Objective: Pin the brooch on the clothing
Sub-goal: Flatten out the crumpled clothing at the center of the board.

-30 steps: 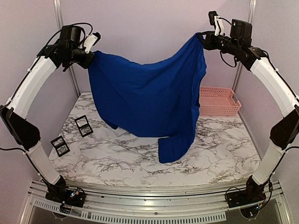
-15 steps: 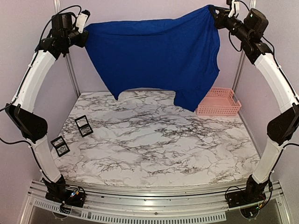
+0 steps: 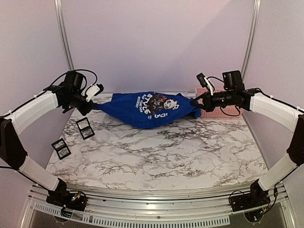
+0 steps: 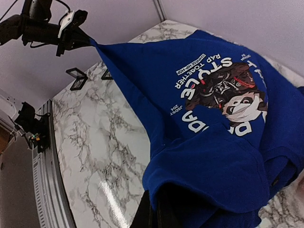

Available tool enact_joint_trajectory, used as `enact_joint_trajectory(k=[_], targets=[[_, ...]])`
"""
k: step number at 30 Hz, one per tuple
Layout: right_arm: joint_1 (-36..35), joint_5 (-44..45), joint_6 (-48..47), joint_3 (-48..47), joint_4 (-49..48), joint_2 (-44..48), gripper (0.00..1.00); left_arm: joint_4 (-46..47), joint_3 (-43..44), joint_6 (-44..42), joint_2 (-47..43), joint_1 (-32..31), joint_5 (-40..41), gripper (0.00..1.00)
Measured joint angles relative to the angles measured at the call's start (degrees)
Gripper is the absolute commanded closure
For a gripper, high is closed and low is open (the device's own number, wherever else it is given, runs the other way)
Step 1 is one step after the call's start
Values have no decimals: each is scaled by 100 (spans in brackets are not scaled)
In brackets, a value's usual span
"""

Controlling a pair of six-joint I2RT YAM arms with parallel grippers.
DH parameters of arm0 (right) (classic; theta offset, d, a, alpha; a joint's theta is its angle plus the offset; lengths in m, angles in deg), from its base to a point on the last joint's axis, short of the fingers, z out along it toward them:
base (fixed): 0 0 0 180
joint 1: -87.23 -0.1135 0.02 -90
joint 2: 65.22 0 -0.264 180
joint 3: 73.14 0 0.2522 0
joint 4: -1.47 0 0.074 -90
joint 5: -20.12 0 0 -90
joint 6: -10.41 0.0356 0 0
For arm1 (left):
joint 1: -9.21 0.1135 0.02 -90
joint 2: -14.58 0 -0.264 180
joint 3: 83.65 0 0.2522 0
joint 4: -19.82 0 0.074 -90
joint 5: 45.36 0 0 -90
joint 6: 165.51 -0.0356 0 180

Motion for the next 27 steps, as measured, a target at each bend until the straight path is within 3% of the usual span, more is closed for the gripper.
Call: enact_joint_trajectory(k=[7, 13, 21, 27], targets=[[-481, -35, 1064, 1123, 1180, 136, 100, -514, -1735, -396, -507, 0, -321, 100], [-560, 160, 2190, 1987, 1958, -127, 100, -813, -1996, -702, -892, -17, -570, 100], [-739, 820, 2990, 2391, 2964, -391, 100, -1458, -2531, -1067, -1069, -133, -695, 100], [-739, 1045, 3348, 2741, 3331, -101, 87, -1790, -2896, -1252, -1342, -275, -636, 100]])
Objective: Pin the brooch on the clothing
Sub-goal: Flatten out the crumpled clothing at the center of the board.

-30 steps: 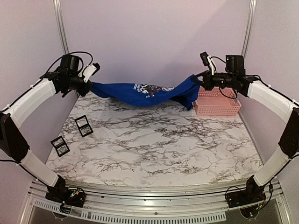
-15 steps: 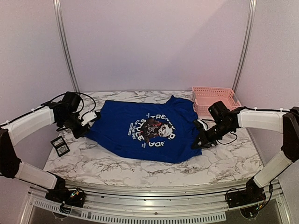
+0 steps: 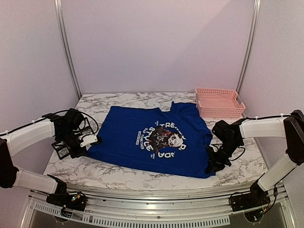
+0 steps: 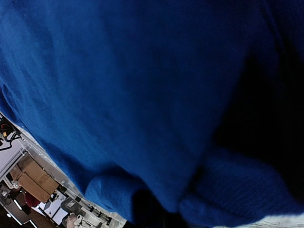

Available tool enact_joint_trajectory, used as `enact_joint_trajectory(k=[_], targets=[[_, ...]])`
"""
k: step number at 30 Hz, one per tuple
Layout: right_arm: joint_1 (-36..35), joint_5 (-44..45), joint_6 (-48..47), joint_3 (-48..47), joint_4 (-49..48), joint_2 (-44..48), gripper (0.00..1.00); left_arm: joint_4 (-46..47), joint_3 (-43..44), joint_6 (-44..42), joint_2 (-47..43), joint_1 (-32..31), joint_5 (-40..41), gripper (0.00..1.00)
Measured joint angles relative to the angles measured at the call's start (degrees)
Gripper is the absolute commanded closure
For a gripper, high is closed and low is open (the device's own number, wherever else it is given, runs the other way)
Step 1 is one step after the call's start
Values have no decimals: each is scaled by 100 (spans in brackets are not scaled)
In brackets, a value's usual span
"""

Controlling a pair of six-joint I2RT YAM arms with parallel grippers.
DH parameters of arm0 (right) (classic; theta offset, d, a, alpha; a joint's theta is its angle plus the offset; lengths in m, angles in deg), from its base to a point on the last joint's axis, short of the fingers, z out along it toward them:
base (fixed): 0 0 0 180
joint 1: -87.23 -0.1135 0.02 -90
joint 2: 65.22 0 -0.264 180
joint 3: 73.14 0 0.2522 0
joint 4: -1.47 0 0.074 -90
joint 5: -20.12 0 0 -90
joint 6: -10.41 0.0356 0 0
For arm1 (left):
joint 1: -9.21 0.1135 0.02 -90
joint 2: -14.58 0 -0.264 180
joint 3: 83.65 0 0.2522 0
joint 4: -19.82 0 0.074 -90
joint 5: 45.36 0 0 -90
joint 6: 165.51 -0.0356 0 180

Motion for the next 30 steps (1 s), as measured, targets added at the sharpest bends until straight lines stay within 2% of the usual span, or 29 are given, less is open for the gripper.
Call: enact_joint_trajectory(k=[4, 6, 11, 15, 19, 21, 26, 30], targets=[[-2, 33, 129, 52, 17, 79, 86, -197, -234, -70, 17, -166, 109, 100], [-2, 63, 166, 48, 68, 96, 77, -332, -317, -74, 20, -308, 153, 99], [-4, 483, 282, -103, 494, 284, 50, -487, -688, -17, -76, -839, 313, 85], [-4, 997, 356, -411, 1073, 509, 40, -654, -748, 31, -184, -1001, 496, 70], [-4, 1438, 380, -898, 1491, 763, 43, -962, -684, 0, -260, -1008, 774, 48], [-2, 1596, 378, -1145, 1504, 802, 49, -1244, -531, -20, -321, -1014, 938, 45], [-4, 1814, 358, -1705, 1054, 568, 66, -1947, 422, -114, -345, -1016, 911, 50], [-2, 1853, 146, -1954, 299, 151, 74, -1558, 1036, 184, -286, -1056, 654, 61]])
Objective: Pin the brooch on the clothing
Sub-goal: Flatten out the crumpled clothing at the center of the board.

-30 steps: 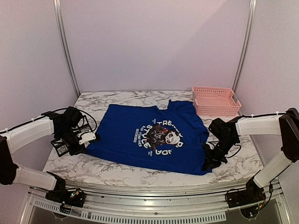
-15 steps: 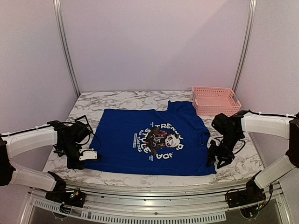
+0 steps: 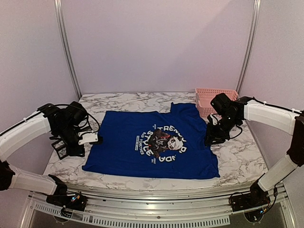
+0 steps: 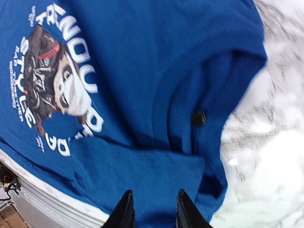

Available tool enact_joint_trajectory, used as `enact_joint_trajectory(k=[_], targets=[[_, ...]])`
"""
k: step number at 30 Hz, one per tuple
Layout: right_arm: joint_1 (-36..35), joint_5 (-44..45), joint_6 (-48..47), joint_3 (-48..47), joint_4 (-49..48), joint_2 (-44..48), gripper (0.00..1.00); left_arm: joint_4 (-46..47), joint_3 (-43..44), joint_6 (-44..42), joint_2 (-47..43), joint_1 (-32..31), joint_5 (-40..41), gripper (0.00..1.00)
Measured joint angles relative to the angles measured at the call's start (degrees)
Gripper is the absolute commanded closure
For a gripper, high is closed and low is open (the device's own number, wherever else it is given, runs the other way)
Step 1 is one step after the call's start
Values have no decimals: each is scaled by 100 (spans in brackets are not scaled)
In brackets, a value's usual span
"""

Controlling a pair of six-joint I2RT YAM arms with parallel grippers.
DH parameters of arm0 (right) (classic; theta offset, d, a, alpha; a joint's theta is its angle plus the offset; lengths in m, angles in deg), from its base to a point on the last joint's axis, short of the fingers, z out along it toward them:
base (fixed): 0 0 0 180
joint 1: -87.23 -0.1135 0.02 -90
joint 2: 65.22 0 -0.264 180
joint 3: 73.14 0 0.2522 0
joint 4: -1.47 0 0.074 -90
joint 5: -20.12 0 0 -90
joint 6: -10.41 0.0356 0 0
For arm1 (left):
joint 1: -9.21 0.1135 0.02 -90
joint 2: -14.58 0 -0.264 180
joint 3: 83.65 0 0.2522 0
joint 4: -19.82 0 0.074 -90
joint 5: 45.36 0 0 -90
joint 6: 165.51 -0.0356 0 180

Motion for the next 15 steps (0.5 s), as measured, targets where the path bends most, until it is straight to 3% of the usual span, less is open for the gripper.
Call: enact_joint_trajectory(k=[8, 15], targets=[[-127, -94, -463, -433, -1355, -1012, 77, 1961, -442, 684, 975, -295, 225, 63], [-212, 326, -437, -17, -1740, -1652, 79, 2627, -1169, 616, 1488, -590, 785, 62]])
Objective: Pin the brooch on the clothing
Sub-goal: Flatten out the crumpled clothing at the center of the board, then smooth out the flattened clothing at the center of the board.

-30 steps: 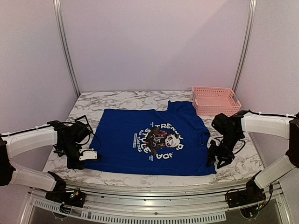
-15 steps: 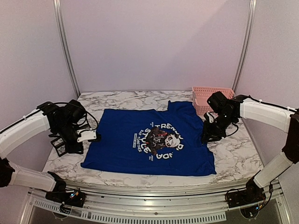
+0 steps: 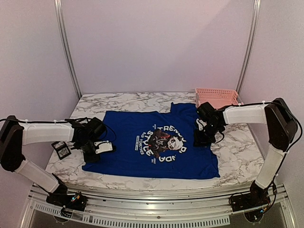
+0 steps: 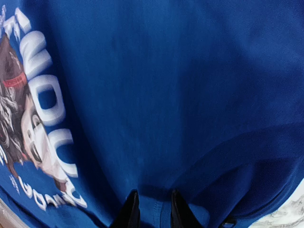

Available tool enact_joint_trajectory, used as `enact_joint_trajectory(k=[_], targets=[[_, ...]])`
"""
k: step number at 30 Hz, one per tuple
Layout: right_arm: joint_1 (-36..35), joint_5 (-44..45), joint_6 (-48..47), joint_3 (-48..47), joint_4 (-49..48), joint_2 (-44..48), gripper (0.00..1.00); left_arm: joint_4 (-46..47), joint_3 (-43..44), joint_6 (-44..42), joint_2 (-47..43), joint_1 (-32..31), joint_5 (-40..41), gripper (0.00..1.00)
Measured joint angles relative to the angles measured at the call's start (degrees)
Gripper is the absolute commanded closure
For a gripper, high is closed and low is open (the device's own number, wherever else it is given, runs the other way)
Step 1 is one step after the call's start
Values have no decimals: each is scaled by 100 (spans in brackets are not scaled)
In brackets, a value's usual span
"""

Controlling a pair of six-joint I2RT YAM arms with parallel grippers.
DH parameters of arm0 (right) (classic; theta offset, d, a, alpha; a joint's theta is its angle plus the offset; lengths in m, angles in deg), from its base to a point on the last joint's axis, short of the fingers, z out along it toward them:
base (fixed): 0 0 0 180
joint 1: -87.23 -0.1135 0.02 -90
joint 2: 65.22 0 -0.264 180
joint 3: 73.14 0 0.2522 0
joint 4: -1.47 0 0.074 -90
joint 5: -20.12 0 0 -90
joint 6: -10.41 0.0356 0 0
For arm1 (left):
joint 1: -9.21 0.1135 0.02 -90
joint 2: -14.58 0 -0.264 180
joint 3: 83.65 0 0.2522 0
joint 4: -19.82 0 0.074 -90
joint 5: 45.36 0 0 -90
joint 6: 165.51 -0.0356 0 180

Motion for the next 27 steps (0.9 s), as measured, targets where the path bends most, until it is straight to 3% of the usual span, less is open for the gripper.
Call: enact_joint_trajectory(k=[11, 18, 23, 27], targets=[[713, 540, 310, 302, -643, 131, 78, 234, -579, -120, -337, -837, 979, 61], [780, 772, -61, -35, -57, 142, 75, -505, -433, -61, -472, -859, 702, 56], [776, 584, -498, -752, -179, 168, 75, -1244, 728, 61, -339, -837, 168, 55], [776, 483, -756, -1416, -535, 24, 75, -1154, 2068, 293, 341, -697, -138, 54]])
